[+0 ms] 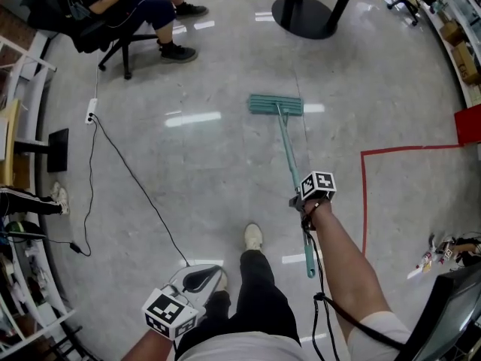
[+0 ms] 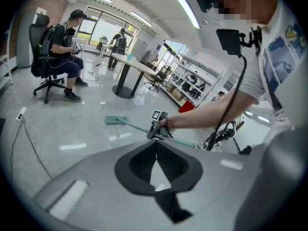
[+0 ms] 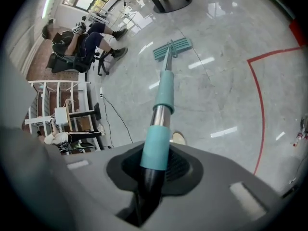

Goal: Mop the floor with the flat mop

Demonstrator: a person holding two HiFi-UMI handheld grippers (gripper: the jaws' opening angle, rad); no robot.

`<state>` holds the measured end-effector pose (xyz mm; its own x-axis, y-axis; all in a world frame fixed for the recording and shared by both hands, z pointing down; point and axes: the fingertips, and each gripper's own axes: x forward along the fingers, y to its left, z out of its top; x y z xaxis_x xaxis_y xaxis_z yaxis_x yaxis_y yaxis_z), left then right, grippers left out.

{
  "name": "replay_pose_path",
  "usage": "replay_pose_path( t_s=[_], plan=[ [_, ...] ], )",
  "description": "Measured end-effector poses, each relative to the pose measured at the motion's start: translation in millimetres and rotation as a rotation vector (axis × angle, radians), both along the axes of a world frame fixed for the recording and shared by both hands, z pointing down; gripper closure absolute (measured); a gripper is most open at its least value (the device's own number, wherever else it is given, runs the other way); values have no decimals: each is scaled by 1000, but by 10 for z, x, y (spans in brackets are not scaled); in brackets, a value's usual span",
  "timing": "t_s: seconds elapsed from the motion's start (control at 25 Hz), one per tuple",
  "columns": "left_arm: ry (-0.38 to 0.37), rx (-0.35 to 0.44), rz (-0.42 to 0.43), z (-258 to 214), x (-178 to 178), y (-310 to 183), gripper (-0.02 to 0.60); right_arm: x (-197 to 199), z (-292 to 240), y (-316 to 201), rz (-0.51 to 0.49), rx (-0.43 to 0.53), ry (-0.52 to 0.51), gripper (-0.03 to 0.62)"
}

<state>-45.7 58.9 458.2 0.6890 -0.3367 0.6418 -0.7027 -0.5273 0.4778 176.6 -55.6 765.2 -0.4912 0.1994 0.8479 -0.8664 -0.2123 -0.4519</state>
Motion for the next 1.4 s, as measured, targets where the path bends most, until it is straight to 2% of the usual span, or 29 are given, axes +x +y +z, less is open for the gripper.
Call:
replay_pose_path(
  t_s=[0.24, 0.56, 0.84, 1.0, 1.16, 1.4],
  plan=[
    [15, 29, 59, -60, 79, -14, 577, 144, -188, 725, 9, 17, -9, 534],
    [51, 69, 155, -166, 255, 6, 577, 278, -340, 1915, 42, -45, 9, 534],
    [70, 65, 238, -203, 468, 171, 577, 395, -451, 2815, 95, -94, 29, 534],
    [72, 62, 259, -208, 522, 190, 577, 388, -389, 3081, 127, -128, 35, 534],
    [69, 66, 271, -191, 570, 177, 577, 404, -273, 3104, 155, -148, 36, 534],
    [60, 71, 259, -254, 573, 123, 577, 420, -229, 3072, 129, -149, 42, 533]
  ],
)
